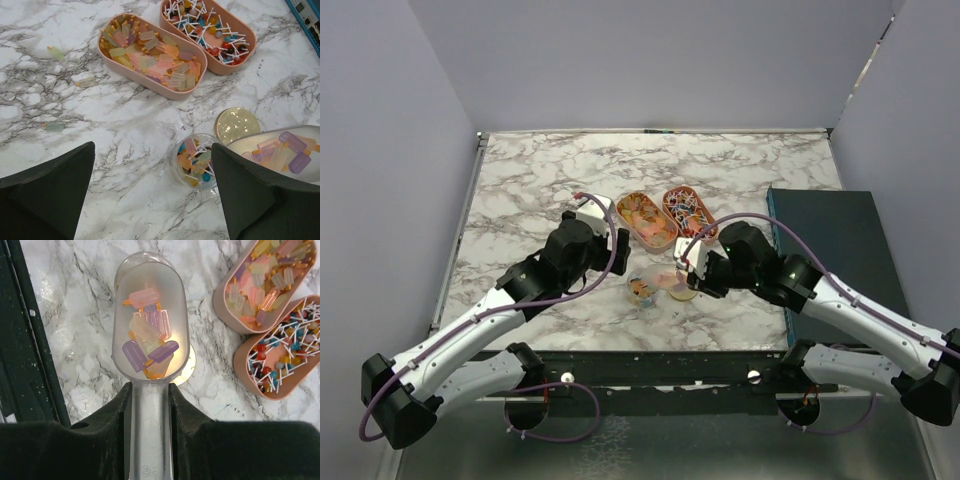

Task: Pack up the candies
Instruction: Place the fake candies in the packing bottle.

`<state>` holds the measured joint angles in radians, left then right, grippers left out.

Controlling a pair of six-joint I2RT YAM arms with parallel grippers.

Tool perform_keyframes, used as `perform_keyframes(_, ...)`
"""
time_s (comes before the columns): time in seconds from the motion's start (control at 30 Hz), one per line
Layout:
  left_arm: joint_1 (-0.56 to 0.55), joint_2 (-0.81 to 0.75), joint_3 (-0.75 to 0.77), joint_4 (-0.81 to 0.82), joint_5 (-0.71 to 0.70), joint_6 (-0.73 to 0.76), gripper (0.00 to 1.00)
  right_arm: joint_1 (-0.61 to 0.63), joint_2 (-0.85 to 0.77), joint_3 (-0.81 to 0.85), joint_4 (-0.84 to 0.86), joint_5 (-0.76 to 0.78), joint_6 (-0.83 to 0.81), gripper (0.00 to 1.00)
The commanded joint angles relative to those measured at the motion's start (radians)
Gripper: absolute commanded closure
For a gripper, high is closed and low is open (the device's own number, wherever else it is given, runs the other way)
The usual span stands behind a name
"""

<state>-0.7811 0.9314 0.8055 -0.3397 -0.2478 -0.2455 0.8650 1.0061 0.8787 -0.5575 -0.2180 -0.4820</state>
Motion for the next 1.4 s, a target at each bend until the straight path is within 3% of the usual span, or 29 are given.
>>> perform_keyframes(0.0, 0.002, -0.037, -0.002, -0.005, -0.073, 0.0, 0.01, 0.006, 0.037, 0.055, -0.092, 0.049, -0.01, 0.99)
perform_keyframes(0.63, 0.007, -0.081, -0.004, -0.007, -0.084, -0.001, 0.01, 0.085, 0.253, 0.236, -0.291, 0.195, -0.017, 0.99)
perform_keyframes(1.37, 0.009, -0.124, -0.003, -0.009, -0.085, 0.0, 0.01, 0.179, 0.382, 0.418, -0.466, 0.394, -0.01, 1.0)
